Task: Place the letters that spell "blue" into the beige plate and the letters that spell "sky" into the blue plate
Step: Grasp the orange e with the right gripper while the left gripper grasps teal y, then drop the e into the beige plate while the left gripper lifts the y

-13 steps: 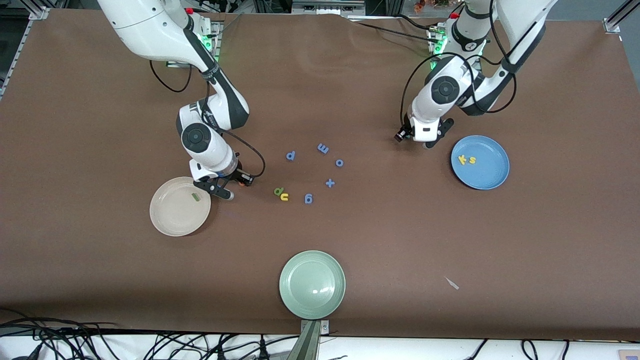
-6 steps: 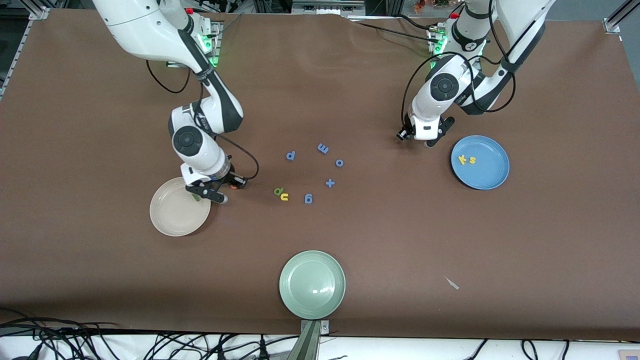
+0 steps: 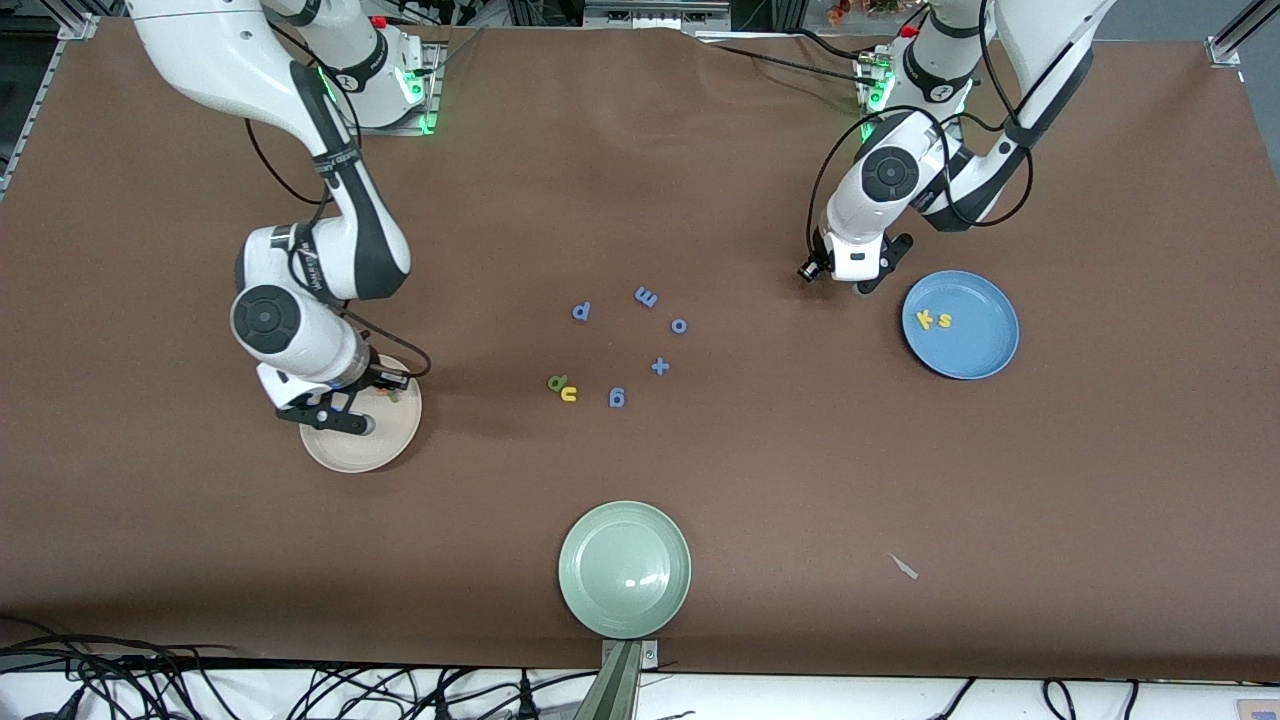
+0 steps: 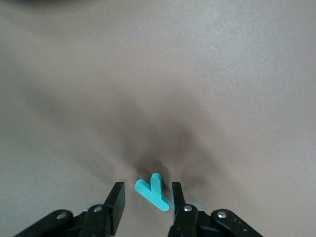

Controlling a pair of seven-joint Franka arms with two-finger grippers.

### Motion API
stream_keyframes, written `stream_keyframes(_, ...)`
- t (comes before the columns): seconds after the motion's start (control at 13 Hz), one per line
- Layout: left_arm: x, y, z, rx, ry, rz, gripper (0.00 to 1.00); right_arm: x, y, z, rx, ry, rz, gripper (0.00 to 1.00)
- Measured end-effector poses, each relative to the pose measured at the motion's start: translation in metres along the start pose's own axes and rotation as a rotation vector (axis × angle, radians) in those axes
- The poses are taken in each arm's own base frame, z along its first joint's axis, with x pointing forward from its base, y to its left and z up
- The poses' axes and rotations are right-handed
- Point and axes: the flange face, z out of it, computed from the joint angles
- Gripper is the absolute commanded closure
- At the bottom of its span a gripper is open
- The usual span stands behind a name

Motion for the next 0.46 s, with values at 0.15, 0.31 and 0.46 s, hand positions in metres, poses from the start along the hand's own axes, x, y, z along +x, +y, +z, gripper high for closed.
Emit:
stream_keyframes(0.15, 0.000, 0.000, 0.000, 0.001, -0.001, -0.022, 0.54, -0.001, -0.002, 0.001, 0.004, -0.004, 0.000, 0.29)
stream_keyframes(0.31, -0.002, 0.001, 0.001, -0.014, 0.003, -0.025, 0.54, -0.002, -0.009, -0.002, 0.036, -0.008, 0.016, 0.29)
stream_keyframes(0.46, -0.004, 0.002, 0.004, -0.023, 0.012, -0.026, 0.54, 0.004, -0.021, -0.016, 0.071, 0.011, 0.041, 0.29)
